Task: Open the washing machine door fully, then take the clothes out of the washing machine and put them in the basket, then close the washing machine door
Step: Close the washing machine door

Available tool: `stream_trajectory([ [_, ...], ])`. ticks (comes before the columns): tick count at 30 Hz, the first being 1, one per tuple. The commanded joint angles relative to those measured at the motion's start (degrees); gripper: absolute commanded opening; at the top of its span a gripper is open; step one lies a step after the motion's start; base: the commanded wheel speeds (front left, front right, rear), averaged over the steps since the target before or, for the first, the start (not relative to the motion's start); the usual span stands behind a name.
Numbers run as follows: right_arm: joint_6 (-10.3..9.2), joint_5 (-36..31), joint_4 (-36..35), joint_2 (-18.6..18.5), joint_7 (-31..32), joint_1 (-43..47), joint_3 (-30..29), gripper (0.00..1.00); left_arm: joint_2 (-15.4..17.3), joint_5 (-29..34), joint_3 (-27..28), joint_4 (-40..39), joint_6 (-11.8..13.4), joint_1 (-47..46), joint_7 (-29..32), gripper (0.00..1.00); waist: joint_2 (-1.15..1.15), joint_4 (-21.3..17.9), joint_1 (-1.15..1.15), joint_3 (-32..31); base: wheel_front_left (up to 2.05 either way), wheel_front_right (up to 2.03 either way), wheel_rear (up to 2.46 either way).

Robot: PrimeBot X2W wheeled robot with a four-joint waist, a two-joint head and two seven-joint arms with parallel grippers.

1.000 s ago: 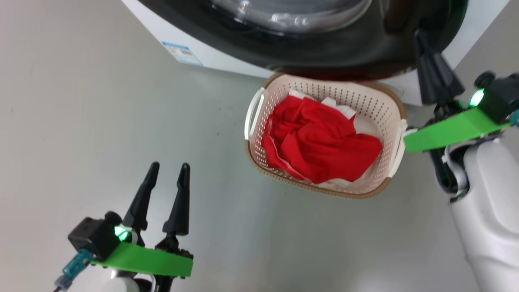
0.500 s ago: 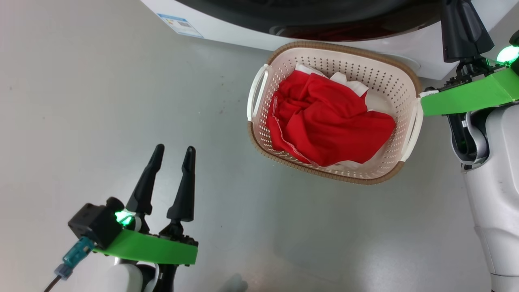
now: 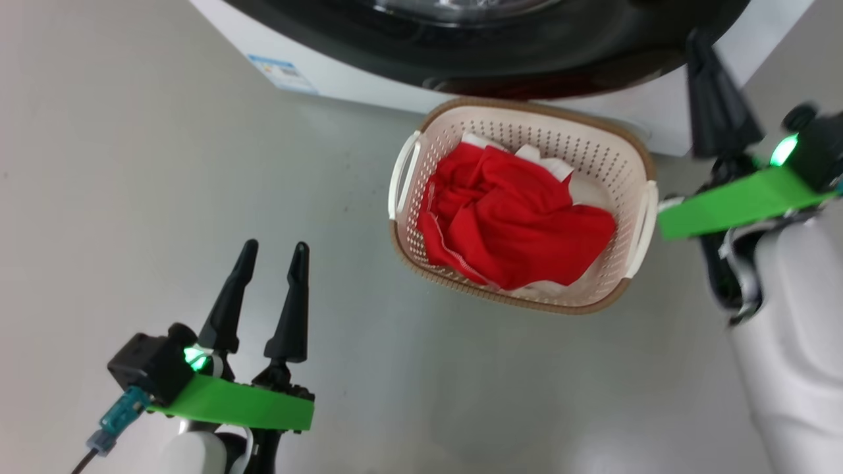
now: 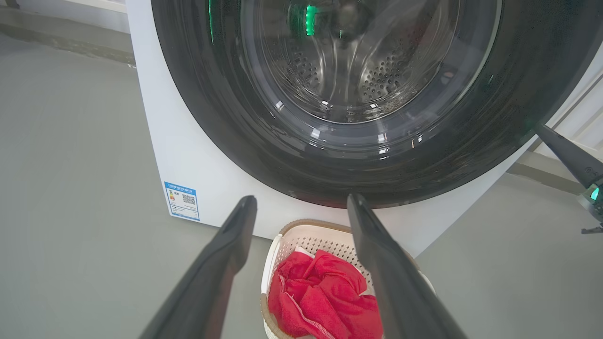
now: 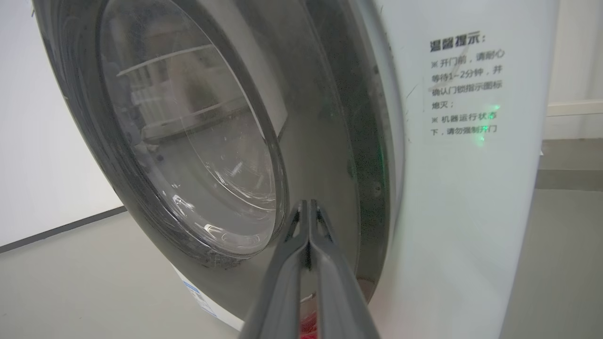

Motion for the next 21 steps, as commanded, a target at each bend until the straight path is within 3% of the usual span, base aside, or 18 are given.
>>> stream_trajectory([
  [1,-0.06,0.8,-1.3,1.6,-0.3,2.0,1.7,0.36,1.3,0.7,2.4,-0.7,-0.3,1.2,-0.5,1.00,0.00,-1.4,0.00,-2.2,0.00,0.00,0.00],
  [3,-0.06,1.2,-1.2,2.0,-0.3,3.9,2.1,0.46,1.3,1.3,2.8,-0.5,-0.3,1.9,-0.5,1.00,0.00,-2.0,0.00,-3.5,0.00,0.00,0.00],
  [6,-0.06,1.7,-1.4,2.6,-0.3,6.7,2.2,0.69,1.3,2.3,3.2,-0.2,-0.3,2.9,-0.5,1.00,0.00,-3.0,0.00,-5.4,0.00,0.00,0.00],
  [9,-0.06,2.1,-1.4,3.1,-0.3,9.1,2.1,1.00,1.3,3.4,3.7,0.3,-0.3,4.0,-0.5,1.00,0.00,-4.1,0.00,-7.1,0.00,0.00,0.00],
  [21,-0.06,3.2,-2.0,4.4,-0.3,18.4,1.0,1.00,2.7,6.5,5.2,0.7,-0.3,7.4,-0.5,1.00,0.00,-8.1,0.00,-13.1,0.00,0.00,0.00],
])
